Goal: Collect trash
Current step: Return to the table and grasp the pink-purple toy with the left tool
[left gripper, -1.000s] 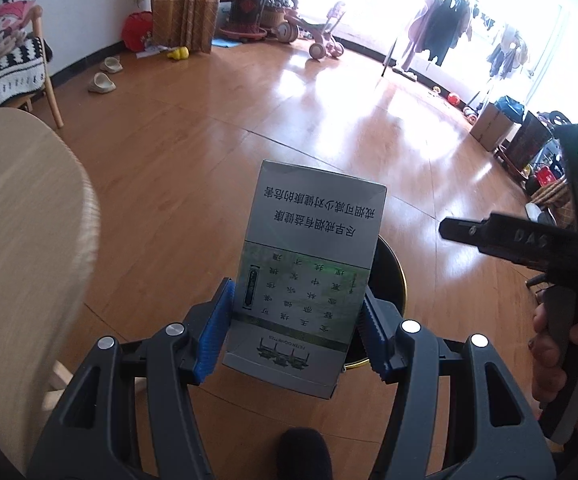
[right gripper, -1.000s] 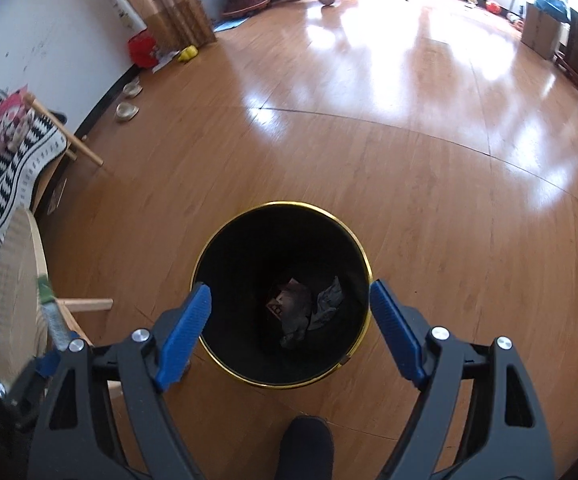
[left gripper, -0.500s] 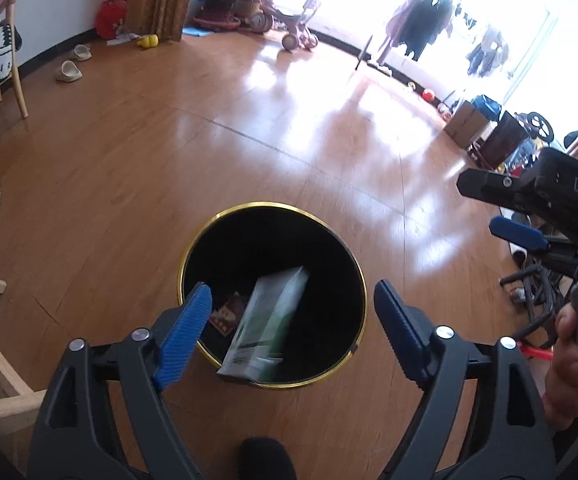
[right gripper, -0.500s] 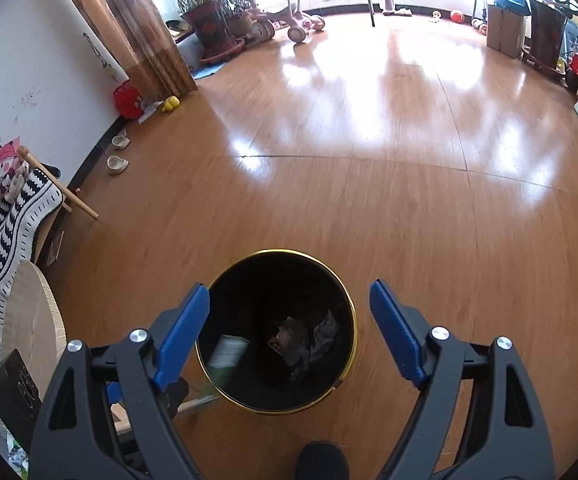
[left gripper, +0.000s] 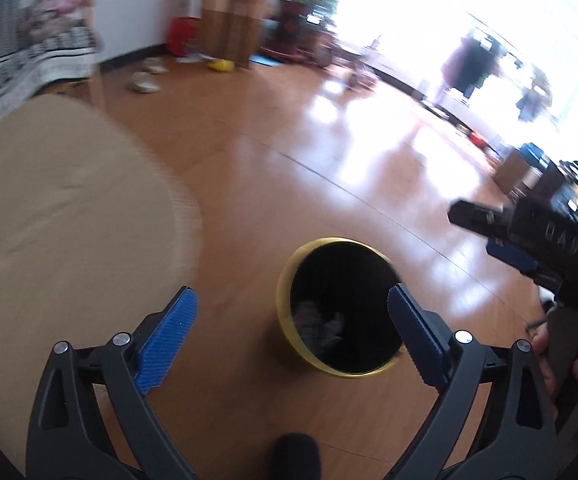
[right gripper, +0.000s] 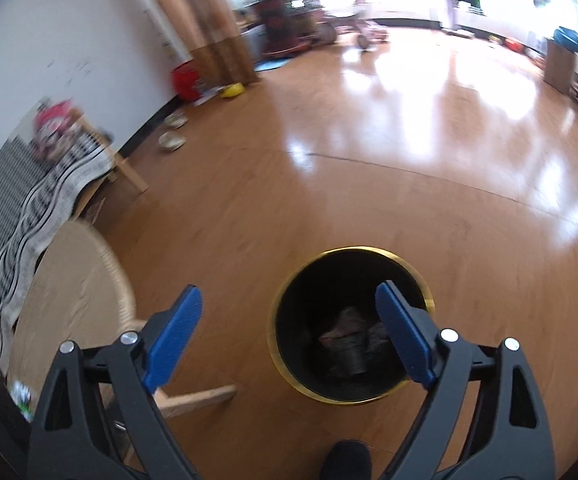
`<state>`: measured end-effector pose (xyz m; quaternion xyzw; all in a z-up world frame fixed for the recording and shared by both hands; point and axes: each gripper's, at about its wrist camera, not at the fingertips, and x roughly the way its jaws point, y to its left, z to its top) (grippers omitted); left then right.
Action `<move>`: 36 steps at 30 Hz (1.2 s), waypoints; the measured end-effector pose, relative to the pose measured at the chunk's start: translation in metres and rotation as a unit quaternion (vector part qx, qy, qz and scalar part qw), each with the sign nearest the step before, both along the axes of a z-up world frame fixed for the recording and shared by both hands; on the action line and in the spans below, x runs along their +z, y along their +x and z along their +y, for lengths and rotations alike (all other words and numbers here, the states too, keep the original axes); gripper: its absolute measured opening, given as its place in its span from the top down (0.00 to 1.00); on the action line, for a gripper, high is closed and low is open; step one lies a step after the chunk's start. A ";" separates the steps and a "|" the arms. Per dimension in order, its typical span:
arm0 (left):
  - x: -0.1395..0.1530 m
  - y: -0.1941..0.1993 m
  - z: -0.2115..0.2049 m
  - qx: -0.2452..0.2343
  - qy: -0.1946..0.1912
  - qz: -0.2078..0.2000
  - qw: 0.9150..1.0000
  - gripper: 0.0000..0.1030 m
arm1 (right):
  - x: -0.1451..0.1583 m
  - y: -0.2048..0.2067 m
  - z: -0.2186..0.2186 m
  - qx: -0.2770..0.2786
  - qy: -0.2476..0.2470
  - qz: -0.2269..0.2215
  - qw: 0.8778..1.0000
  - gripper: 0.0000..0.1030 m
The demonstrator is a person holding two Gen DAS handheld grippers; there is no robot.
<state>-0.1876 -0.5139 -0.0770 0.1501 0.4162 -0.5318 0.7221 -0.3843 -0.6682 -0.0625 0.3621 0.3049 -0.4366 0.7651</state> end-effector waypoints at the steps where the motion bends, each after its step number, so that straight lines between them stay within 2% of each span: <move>1: 0.006 0.011 0.012 0.017 0.002 -0.006 1.000 0.09 | 0.002 0.011 0.007 0.013 -0.003 0.006 1.000 0.17; 6: 0.041 0.063 0.094 0.103 0.014 -0.052 0.993 0.09 | 0.016 0.097 0.062 0.129 -0.018 0.014 0.991 0.17; 9: 0.057 0.095 0.149 0.157 0.013 -0.058 0.986 0.09 | 0.026 0.142 0.097 0.186 -0.026 0.010 0.982 0.17; 13: 0.069 0.130 0.221 0.216 0.012 -0.052 0.975 0.09 | 0.042 0.212 0.165 0.273 -0.031 -0.006 0.961 0.17; 16: 0.074 0.149 0.275 0.260 0.017 -0.058 0.964 0.09 | 0.051 0.258 0.221 0.332 -0.040 -0.009 0.942 0.17; 20: 0.069 0.169 0.343 0.314 0.028 -0.051 0.948 0.09 | 0.052 0.307 0.293 0.402 -0.048 -0.005 0.914 0.17; 24: 0.059 0.189 0.408 0.367 0.052 -0.057 0.927 0.09 | 0.046 0.341 0.349 0.448 -0.063 0.007 0.892 0.17; 28: 0.045 0.207 0.456 0.411 0.079 -0.054 0.907 0.09 | 0.037 0.364 0.388 0.480 -0.067 0.014 0.875 0.17; 33: 0.022 0.216 0.490 0.431 0.107 -0.045 0.895 0.09 | 0.032 0.381 0.416 0.520 -0.063 0.010 0.852 0.17; 36: 0.014 0.220 0.493 0.430 0.118 -0.035 0.895 0.09 | 0.028 0.393 0.431 0.537 -0.052 0.007 0.842 0.17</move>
